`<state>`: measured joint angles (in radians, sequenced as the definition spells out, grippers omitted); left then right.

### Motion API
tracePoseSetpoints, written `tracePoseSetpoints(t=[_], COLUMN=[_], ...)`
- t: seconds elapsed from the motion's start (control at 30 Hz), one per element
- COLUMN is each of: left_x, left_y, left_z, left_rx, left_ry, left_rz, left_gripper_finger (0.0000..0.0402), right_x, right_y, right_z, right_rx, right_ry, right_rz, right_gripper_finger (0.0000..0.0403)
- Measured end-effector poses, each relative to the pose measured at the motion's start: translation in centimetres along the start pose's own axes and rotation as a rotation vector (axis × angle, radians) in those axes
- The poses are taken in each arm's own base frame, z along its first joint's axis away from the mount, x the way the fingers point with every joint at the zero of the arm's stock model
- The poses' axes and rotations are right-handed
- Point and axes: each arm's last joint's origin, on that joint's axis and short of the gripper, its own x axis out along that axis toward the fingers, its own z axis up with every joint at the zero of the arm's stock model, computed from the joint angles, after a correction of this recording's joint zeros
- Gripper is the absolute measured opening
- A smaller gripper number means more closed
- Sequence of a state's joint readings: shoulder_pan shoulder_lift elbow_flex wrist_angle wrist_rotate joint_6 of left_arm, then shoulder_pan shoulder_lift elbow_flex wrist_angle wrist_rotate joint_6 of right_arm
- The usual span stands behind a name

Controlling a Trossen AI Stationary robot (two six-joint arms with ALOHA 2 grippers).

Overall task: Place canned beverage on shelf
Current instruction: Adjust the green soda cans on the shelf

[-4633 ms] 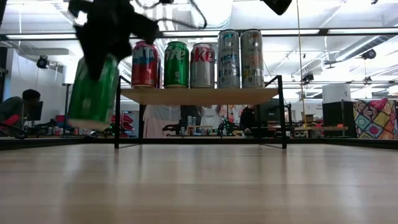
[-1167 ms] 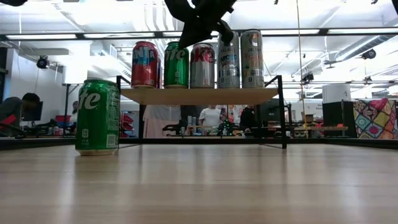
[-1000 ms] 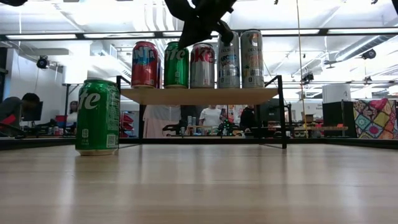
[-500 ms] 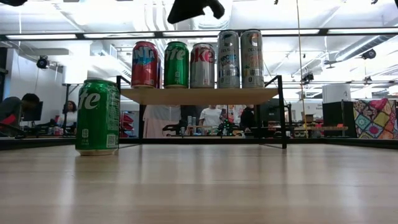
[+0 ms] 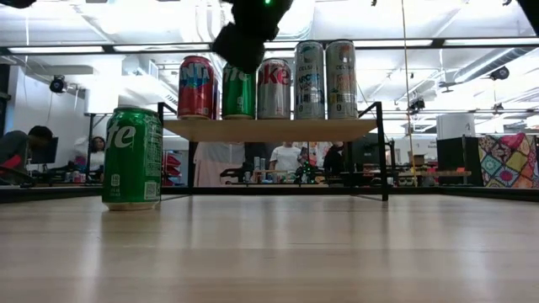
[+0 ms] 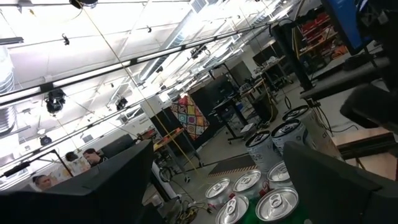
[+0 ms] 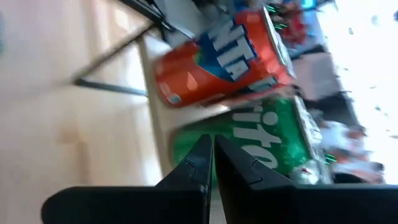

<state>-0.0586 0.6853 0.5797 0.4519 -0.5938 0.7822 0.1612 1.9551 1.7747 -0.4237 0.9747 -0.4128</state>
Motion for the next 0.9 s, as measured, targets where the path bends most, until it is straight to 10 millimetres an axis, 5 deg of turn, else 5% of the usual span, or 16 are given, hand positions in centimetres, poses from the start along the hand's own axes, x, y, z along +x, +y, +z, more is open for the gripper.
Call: tracePoseSetpoints(t=[0.37, 0.9], left_x=[0.0, -2.3], left_y=[0.0, 2.1], left_z=[0.0, -0.5], left_rx=[0.002, -0.045], left_ry=[0.003, 0.025], left_rz=[-0.002, 0.111], left_gripper_finger=[0.0343, 0.0343], right_x=[2.6, 3.8], right_y=[2.7, 3.7], right_z=[1.3, 0.7], right_rx=[-0.177, -0.270], right_ry=[0.148, 0.197], right_rz=[-0.247, -0.259], right_gripper_finger=[0.0009, 0.0009])
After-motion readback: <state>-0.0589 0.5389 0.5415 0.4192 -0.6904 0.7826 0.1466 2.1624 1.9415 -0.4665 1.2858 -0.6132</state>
